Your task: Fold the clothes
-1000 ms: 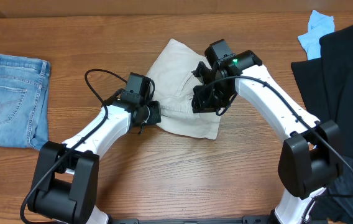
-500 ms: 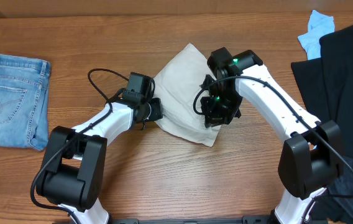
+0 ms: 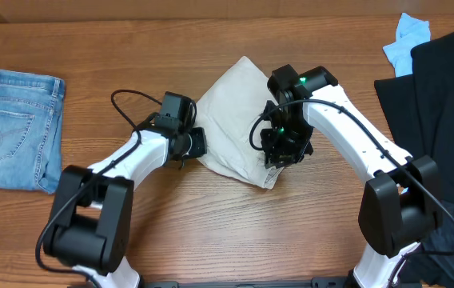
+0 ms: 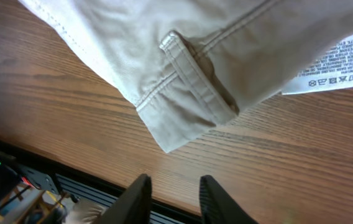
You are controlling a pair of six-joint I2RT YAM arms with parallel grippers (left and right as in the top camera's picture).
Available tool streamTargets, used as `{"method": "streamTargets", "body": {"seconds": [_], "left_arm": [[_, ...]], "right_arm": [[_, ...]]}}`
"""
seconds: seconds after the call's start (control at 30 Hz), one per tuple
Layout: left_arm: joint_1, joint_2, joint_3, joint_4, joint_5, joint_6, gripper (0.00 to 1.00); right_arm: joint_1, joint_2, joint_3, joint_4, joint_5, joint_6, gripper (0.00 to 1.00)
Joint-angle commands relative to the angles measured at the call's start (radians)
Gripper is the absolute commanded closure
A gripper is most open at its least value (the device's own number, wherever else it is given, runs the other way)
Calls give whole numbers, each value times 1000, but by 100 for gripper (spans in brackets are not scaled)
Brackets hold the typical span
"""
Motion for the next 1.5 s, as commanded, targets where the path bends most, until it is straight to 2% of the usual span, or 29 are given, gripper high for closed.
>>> {"method": "streamTargets", "body": {"seconds": [0.0, 0.1, 0.13, 0.23, 0.33, 0.47, 0.57, 0.73, 0.83, 0.93, 1.03, 1.17, 1.23, 1.27, 1.4, 1.47], "left_arm": [[12, -169, -6, -53, -62, -4, 74], [12, -299, -6, -67, -92, -15, 72], [10, -337, -6, -50, -87, -55, 67], [3, -352, -6, 24, -47, -101, 64], [-27, -304, -6, 106, -47, -100, 63], [-50, -176, -6, 164, -35, -74, 66], [-49, -74, -6, 182, 18, -46, 66], [-49, 26, -6, 154, 21, -2, 65], [-48, 60, -6, 104, -13, 16, 62], [-44, 70, -6, 25, -87, 19, 65], [-27, 69, -6, 15, -98, 19, 63], [23, 45, 3, -37, 13, 15, 63], [59, 5, 25, -147, 103, 14, 63], [66, -9, 29, -174, 117, 12, 60], [85, -62, 29, -283, 120, 11, 30], [85, -63, 29, -315, 134, 12, 27]], "right_arm": [[0, -40, -5, 3, 16, -21, 68], [0, -40, -5, 14, 42, -20, 68], [0, -40, -5, 23, 42, -21, 67], [0, -40, -5, 37, 42, -20, 67], [0, -40, -5, 71, 42, -19, 67], [0, -40, -5, 195, 163, 115, 67], [-11, -40, -5, 273, 250, 163, 65], [-75, -40, -5, 410, 288, 156, 60], [-123, -38, -5, 478, 288, 96, 60], [-178, -31, -5, 514, 284, 28, 59], [-210, -8, -5, 524, 270, -27, 59], [-227, 62, -5, 561, 235, -134, 56], [-227, 110, -5, 620, 236, -182, 55], [-227, 124, -5, 645, 237, -185, 55], [-227, 179, -5, 742, 236, -185, 53], [-227, 196, -5, 769, 236, -185, 53]]}}
